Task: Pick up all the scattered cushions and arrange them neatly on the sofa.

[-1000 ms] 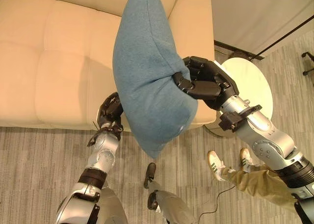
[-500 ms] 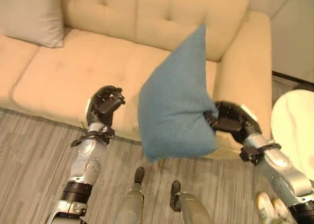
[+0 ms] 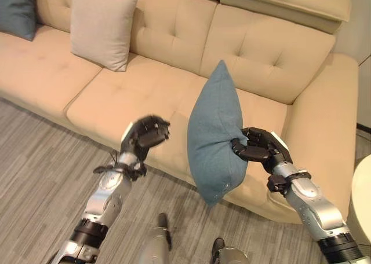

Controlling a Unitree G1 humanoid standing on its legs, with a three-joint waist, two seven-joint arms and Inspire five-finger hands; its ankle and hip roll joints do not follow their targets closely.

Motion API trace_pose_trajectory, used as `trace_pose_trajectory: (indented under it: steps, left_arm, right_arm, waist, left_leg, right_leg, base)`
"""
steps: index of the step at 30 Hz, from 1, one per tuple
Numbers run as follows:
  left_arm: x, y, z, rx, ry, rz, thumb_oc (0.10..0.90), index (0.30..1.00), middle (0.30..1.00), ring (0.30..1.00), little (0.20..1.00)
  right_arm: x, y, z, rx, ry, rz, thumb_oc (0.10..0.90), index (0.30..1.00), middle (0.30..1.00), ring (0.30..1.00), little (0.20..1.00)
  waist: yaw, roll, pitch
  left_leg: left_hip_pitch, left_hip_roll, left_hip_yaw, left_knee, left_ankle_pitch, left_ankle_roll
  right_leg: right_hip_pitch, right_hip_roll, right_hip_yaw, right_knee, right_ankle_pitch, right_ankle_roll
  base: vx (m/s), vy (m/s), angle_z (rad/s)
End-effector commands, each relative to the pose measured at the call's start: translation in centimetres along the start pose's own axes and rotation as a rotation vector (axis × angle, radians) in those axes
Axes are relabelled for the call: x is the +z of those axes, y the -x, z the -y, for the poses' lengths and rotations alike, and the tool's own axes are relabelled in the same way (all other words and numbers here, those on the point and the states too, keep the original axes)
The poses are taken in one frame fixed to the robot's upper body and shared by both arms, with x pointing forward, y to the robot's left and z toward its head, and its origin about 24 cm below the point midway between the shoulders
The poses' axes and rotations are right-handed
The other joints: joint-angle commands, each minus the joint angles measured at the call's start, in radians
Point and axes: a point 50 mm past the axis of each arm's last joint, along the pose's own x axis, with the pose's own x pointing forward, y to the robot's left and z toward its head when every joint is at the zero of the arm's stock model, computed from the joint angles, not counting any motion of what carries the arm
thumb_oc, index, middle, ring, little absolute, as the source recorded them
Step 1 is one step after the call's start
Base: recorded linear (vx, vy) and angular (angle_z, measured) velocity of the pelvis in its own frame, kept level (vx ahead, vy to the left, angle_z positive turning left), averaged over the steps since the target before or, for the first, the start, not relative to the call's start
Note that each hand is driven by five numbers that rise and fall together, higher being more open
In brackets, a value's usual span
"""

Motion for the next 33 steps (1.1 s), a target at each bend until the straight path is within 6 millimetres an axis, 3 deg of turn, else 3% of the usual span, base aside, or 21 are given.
trace_pose_trajectory:
  steps: [1, 2, 5, 7, 8, 13, 19, 20, 21, 23, 24, 25, 27, 28, 29, 31, 32, 33]
  left_arm:
    - [-0.6, 0.8, -0.6, 0.026, 0.0, 0.012, 0.8, 0.9, 0.9, 0.9, 0.9]
    - [-3.3, 1.0, -1.4, 0.111, 0.054, -0.084, 0.8, 0.9, 0.9, 0.9, 0.9]
    - [-7.0, 1.2, -2.6, 0.27, 0.142, -0.221, 0.8, 0.9, 0.9, 0.9, 0.9]
    - [-7.7, 1.3, -3.0, 0.314, 0.17, -0.244, 0.8, 0.9, 0.9, 0.9, 0.9]
    - [-9.1, 1.5, -3.4, 0.406, 0.251, -0.29, 0.8, 0.9, 0.9, 0.9, 0.9]
    - [-10.8, 1.4, -3.7, 0.533, 0.389, -0.363, 0.8, 0.9, 0.9, 0.9, 0.9]
    - [-9.1, 0.0, -4.1, 0.587, 0.469, -0.291, 0.8, 0.9, 0.9, 0.9, 0.9]
    - [-7.7, -0.5, -4.8, 0.616, 0.514, -0.229, 0.8, 0.9, 0.9, 0.9, 0.9]
    - [-7.7, -0.5, -4.8, 0.616, 0.514, -0.229, 0.8, 0.9, 0.9, 0.9, 0.9]
    - [-4.7, -1.5, -5.7, 0.622, 0.61, -0.086, 0.8, 0.9, 0.9, 0.9, 0.9]
    - [-4.7, -1.5, -5.7, 0.623, 0.61, -0.087, 0.8, 0.9, 0.9, 0.9, 0.9]
    - [-2.5, -2.4, -4.5, 0.512, 0.669, 0.024, 0.8, 0.9, 0.9, 0.9, 0.9]
    - [-1.0, -2.5, -3.1, 0.45, 0.801, 0.148, 0.8, 0.9, 0.9, 0.9, 0.9]
    - [-0.7, -2.5, -2.2, 0.43, 0.849, 0.18, 0.582, 0.573, 0.573, 0.573, 0.573]
    - [-0.1, -2.8, -0.9, 0.388, 0.869, 0.198, 0.4, 0.3, 0.3, 0.3, 0.3]
    - [0.3, -3.0, 0.0, 0.348, 0.885, 0.207, 0.4, 0.3, 0.3, 0.3, 0.3]
    - [0.0, -3.1, 1.7, 0.254, 0.833, 0.163, 0.4, 0.3, 0.3, 0.3, 0.3]
    - [-0.1, -2.9, 2.1, 0.214, 0.807, 0.148, 0.4, 0.3, 0.3, 0.3, 0.3]
  right_arm:
    - [11.0, -1.4, -1.8, 0.117, -0.089, 0.509, 0.4, 0.3, 0.3, 0.3, 0.3]
    - [12.9, -0.6, -3.7, 0.229, -0.145, 0.594, 0.4, 0.3, 0.3, 0.3, 0.3]
    - [15.5, 1.0, -6.1, 0.391, -0.236, 0.722, 0.4, 0.3, 0.3, 0.3, 0.3]
    - [15.9, 1.3, -6.4, 0.411, -0.251, 0.743, 0.4, 0.3, 0.3, 0.3, 0.3]
    - [16.8, 2.2, -7.4, 0.473, -0.297, 0.794, 0.4, 0.3, 0.3, 0.3, 0.3]
    - [18.2, 3.7, -9.3, 0.617, -0.368, 0.845, 0.4, 0.3, 0.3, 0.3, 0.3]
    - [18.0, 4.7, -10.0, 0.677, -0.426, 0.84, 0.4, 0.3, 0.3, 0.3, 0.3]
    - [17.5, 5.0, -10.1, 0.692, -0.444, 0.818, 0.4, 0.3, 0.3, 0.3, 0.3]
    - [17.5, 5.0, -10.1, 0.692, -0.445, 0.818, 0.4, 0.3, 0.3, 0.3, 0.3]
    - [15.8, 5.3, -10.4, 0.696, -0.474, 0.749, 0.4, 0.3, 0.3, 0.3, 0.3]
    - [15.7, 5.4, -10.4, 0.695, -0.475, 0.748, 0.4, 0.3, 0.3, 0.3, 0.3]
    - [14.3, 5.2, -10.1, 0.666, -0.494, 0.691, 0.4, 0.3, 0.3, 0.3, 0.3]
    - [12.7, 4.9, -9.6, 0.594, -0.548, 0.648, 0.4, 0.3, 0.3, 0.3, 0.3]
    - [12.1, 5.0, -9.5, 0.568, -0.569, 0.633, 0.4, 0.3, 0.3, 0.3, 0.3]
    - [11.4, 4.8, -9.5, 0.545, -0.592, 0.606, 0.4, 0.3, 0.3, 0.3, 0.3]
    - [11.2, 4.7, -9.4, 0.532, -0.602, 0.605, 0.4, 0.3, 0.3, 0.3, 0.3]
    - [10.5, 4.4, -9.4, 0.528, -0.606, 0.563, 0.4, 0.3, 0.3, 0.3, 0.3]
    - [10.5, 4.3, -9.1, 0.52, -0.591, 0.556, 0.4, 0.3, 0.3, 0.3, 0.3]
  waist:
    - [0.001, 0.019, -0.116]
    - [-0.007, 0.005, -0.128]
    - [-0.017, -0.053, -0.143]
    - [-0.019, -0.066, -0.148]
    - [-0.024, -0.094, -0.16]
    - [-0.032, -0.134, -0.19]
    - [-0.048, -0.161, -0.228]
    - [-0.053, -0.169, -0.24]
    - [-0.053, -0.169, -0.24]
    - [-0.061, -0.176, -0.251]
    - [-0.06, -0.176, -0.252]
    - [-0.062, -0.185, -0.254]
    - [-0.058, -0.199, -0.257]
    - [-0.057, -0.206, -0.259]
    - [-0.056, -0.212, -0.261]
    - [-0.055, -0.216, -0.262]
    - [-0.052, -0.217, -0.261]
    - [-0.048, -0.213, -0.259]
  left_leg:
    - [0.152, 0.048, 0.009, -0.155, -0.016, -0.055]
    - [0.171, 0.035, 0.024, -0.171, -0.03, -0.06]
    - [0.189, 0.012, 0.062, -0.177, -0.053, -0.058]
    - [0.199, 0.008, 0.076, -0.184, -0.056, -0.057]
    - [0.216, -0.001, 0.098, -0.197, -0.066, -0.053]
    - [0.256, -0.013, 0.134, -0.236, -0.069, -0.048]
    - [0.291, -0.008, 0.161, -0.273, -0.064, -0.05]
    - [0.299, -0.004, 0.167, -0.281, -0.062, -0.052]
    - [0.301, -0.004, 0.167, -0.283, -0.062, -0.052]
    - [0.312, 0.005, 0.175, -0.297, -0.057, -0.056]
    - [0.313, 0.005, 0.175, -0.299, -0.057, -0.056]
    - [0.315, 0.011, 0.176, -0.306, -0.053, -0.059]
    - [0.31, 0.014, 0.171, -0.311, -0.051, -0.06]
    - [0.308, 0.015, 0.169, -0.313, -0.051, -0.061]
    - [0.305, 0.017, 0.167, -0.314, -0.049, -0.063]
    - [0.301, 0.019, 0.165, -0.314, -0.047, -0.063]
    - [0.293, 0.021, 0.159, -0.315, -0.043, -0.064]
    - [0.288, 0.021, 0.154, -0.315, -0.04, -0.063]
  right_leg:
    - [-0.088, 0.049, -0.002, -0.028, 0.025, 0.035]
    - [-0.097, 0.041, 0.021, -0.013, 0.043, 0.046]
    - [-0.104, 0.019, 0.042, -0.039, 0.085, 0.074]
    - [-0.101, 0.017, 0.05, -0.052, 0.094, 0.08]
    - [-0.1, 0.013, 0.065, -0.077, 0.114, 0.091]
    - [-0.09, 0.015, 0.092, -0.116, 0.133, 0.105]
    - [-0.075, 0.025, 0.102, -0.144, 0.138, 0.112]
    - [-0.07, 0.03, 0.103, -0.152, 0.14, 0.113]
    - [-0.069, 0.031, 0.103, -0.153, 0.14, 0.113]
    - [-0.063, 0.04, 0.104, -0.163, 0.139, 0.115]
    - [-0.062, 0.041, 0.104, -0.163, 0.139, 0.115]
    - [-0.055, 0.047, 0.099, -0.17, 0.139, 0.114]
    - [-0.052, 0.051, 0.087, -0.177, 0.142, 0.112]
    - [-0.051, 0.054, 0.084, -0.18, 0.144, 0.111]
    - [-0.048, 0.056, 0.08, -0.184, 0.146, 0.11]
    - [-0.048, 0.058, 0.078, -0.186, 0.147, 0.109]
    - [-0.047, 0.063, 0.074, -0.19, 0.149, 0.108]
    - [-0.047, 0.065, 0.071, -0.192, 0.149, 0.107]
  base:
    - [0.11, 0.278, -0.08]
    - [0.05, 0.25, -0.08]
    - [0.02, 0.246, -0.03]
    - [0.01, 0.085, 0.05]
    - [0.01, 0.065, -0.26]
    - [0.01, 0.068, -0.16]
    - [0.03, -0.001, -0.14]
    - [0.02, -0.015, -0.05]
    - [0.04, -0.036, -0.04]
    - [0.02, -0.033, 0.0]
    - [0.01, -0.05, -0.02]
    - [0.0, -0.062, -0.03]
    - [0.0, -0.076, -0.03]
    - [-0.01, -0.071, -0.01]
    - [-0.01, -0.066, 0.01]
    - [-0.01, -0.045, 0.03]
    - [-0.02, -0.034, 0.03]
    - [-0.02, -0.034, 0.01]
